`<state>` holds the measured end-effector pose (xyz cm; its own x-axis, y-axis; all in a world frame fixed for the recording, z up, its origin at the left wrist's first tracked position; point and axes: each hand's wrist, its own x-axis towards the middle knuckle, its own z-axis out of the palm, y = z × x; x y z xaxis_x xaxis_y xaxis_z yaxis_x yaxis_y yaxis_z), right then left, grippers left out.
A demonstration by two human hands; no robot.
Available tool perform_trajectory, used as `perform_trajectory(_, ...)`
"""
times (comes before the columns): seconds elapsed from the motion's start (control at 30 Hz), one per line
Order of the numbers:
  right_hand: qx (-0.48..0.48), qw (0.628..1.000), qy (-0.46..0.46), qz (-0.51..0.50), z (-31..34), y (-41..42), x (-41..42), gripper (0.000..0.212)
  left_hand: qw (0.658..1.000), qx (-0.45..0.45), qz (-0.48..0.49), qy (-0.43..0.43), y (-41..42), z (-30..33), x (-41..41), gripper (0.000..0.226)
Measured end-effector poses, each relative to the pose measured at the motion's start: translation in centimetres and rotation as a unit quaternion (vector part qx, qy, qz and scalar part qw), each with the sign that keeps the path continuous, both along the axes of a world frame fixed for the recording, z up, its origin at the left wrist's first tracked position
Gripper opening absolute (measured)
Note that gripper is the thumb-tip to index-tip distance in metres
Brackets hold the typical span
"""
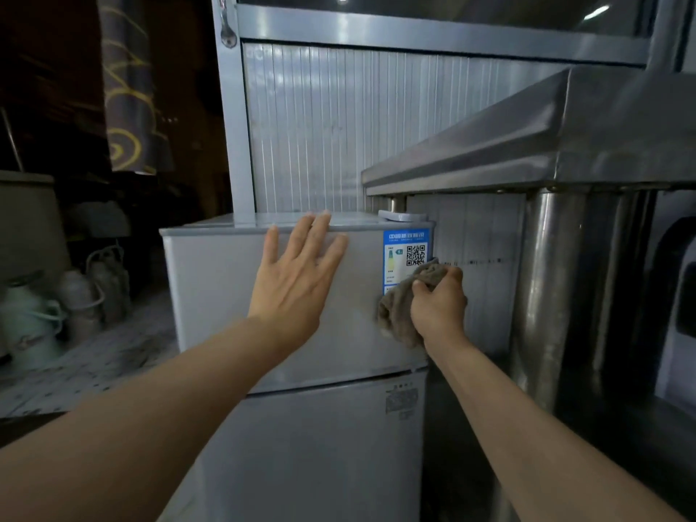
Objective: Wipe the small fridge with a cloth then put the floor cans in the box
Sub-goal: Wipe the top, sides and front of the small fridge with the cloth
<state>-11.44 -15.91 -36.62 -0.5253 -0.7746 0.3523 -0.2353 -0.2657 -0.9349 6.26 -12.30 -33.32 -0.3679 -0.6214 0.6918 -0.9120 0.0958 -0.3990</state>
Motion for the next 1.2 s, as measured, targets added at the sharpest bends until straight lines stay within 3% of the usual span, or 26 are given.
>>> perform_trajectory(0.2,0.001,0.999,0.018,-0.032,5.0,-0.1,0.6,0.030,1.000,0.019,-0.005,0.005,0.0,0.5,0.0,0.092)
perform_trajectory(0.37,-0.002,0.995,0.077,-0.070,5.4,1.1,1.4,0.041,0.999,0.050,-0.019,0.006,0.5,1.0,0.3,0.091)
perform_trajectory(0.67,-0.090,0.988,0.125,0.028,3.6,6.8,7.1,0.032,0.992,0.046,-0.074,0.094,4.1,1.7,3.6,0.072)
perform_trajectory(0.9,-0.132,0.980,0.121,0.085,7.3,8.3,9.8,0.039,0.980,0.021,-0.088,0.179,4.3,4.7,7.7,0.065)
perform_trajectory(1.2,-0.025,0.990,0.115,0.079,15.7,5.1,12.4,0.031,0.962,0.134,-0.067,0.230,1.7,11.0,10.2,0.060)
